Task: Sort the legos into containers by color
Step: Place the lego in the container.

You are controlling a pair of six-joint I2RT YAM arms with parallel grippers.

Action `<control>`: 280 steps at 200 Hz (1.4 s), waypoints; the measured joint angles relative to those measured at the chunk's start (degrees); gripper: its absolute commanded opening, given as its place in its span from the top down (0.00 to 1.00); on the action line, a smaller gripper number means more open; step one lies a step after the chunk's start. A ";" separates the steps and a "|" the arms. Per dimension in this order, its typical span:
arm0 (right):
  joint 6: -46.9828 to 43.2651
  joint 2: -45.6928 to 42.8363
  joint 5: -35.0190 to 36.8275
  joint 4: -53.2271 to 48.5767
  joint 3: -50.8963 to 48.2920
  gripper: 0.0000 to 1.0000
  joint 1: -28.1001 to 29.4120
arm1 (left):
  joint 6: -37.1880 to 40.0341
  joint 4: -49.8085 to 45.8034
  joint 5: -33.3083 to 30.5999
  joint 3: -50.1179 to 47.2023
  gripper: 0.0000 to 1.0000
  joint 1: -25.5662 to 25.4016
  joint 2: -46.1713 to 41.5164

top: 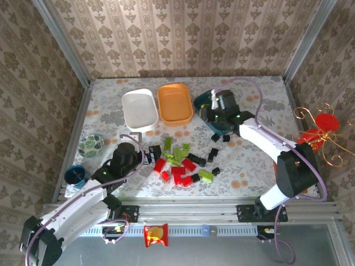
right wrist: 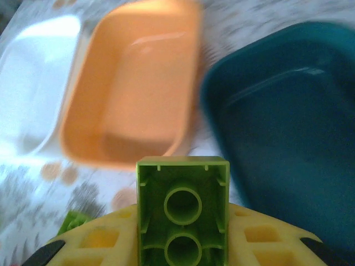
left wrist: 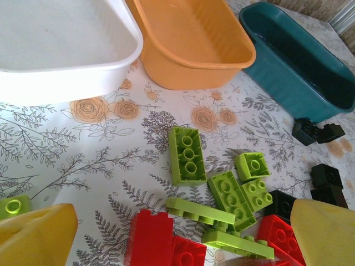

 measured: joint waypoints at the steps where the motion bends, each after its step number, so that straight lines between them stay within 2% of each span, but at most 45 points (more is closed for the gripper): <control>1: 0.04 0.00 0.09 -0.02 0.04 0.78 -0.22 | -0.02 0.02 0.00 0.00 0.00 0.00 0.02; 44: 3.43 6.54 5.90 -3.54 6.05 0.78 -7.30 | -0.07 -0.02 -0.11 0.00 0.00 0.00 0.83; 93: 4.46 16.98 9.88 -8.15 13.00 0.73 -8.63 | -0.07 -0.92 -0.55 0.00 0.00 0.00 0.83; 130: 4.55 20.41 12.17 -10.78 17.59 0.56 -8.63 | -0.07 -1.14 -0.96 0.00 0.00 0.00 0.83; 157: 4.50 20.68 12.31 -10.84 18.03 0.33 -8.63 | -0.07 -1.25 -1.18 0.00 0.00 0.00 0.83; 192: 4.44 20.65 11.87 -10.82 18.03 0.25 -8.63 | -0.07 -1.25 -1.40 0.02 0.00 0.00 0.85; 226: 4.76 16.74 10.56 -10.47 15.10 0.23 -8.24 | -0.04 -2.19 -2.19 0.52 0.00 0.00 0.85; 255: 5.79 6.45 10.75 -9.73 8.39 0.22 -5.55 | -0.04 -5.33 -4.11 2.97 0.00 0.00 0.85; 280: 6.19 -3.26 10.86 -7.15 1.62 0.22 -0.24 | -0.81 -9.73 -7.72 5.77 0.00 0.00 0.96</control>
